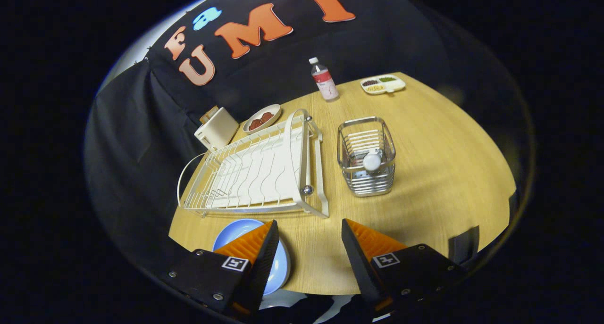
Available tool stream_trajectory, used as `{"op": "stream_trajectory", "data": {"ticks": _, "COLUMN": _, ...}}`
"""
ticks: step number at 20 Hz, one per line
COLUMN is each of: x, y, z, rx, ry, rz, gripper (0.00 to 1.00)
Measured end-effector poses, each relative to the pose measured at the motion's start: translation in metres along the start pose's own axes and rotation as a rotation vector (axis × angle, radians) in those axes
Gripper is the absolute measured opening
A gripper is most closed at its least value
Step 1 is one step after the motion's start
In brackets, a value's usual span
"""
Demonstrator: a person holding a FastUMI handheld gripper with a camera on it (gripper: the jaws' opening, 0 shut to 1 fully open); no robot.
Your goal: Take the plate from the dish rack, then take the spoon from the basket and place it into the plate.
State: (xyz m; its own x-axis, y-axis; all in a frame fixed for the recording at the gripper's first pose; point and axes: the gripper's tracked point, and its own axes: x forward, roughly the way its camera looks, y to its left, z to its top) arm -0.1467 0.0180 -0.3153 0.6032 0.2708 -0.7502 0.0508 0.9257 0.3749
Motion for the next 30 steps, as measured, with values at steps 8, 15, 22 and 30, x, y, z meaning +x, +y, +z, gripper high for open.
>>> {"op": "stream_trajectory", "data": {"ticks": 8, "x": 0.001, "y": -0.044, "z": 0.047, "rx": -0.124, "ry": -0.165, "rz": -0.131, "gripper": 0.82}}
{"op": "stream_trajectory", "data": {"ticks": 15, "x": 0.031, "y": -0.059, "z": 0.071, "rx": -0.259, "ry": -0.227, "rz": -0.183, "gripper": 0.53}}
{"op": "stream_trajectory", "data": {"ticks": 22, "x": 0.045, "y": -0.054, "z": 0.086, "rx": -0.243, "ry": -0.253, "rz": -0.143, "gripper": 0.25}}
{"op": "stream_trajectory", "data": {"ticks": 30, "x": 0.036, "y": -0.052, "z": 0.113, "rx": -0.209, "ry": -0.289, "rz": -0.171, "gripper": 0.13}}
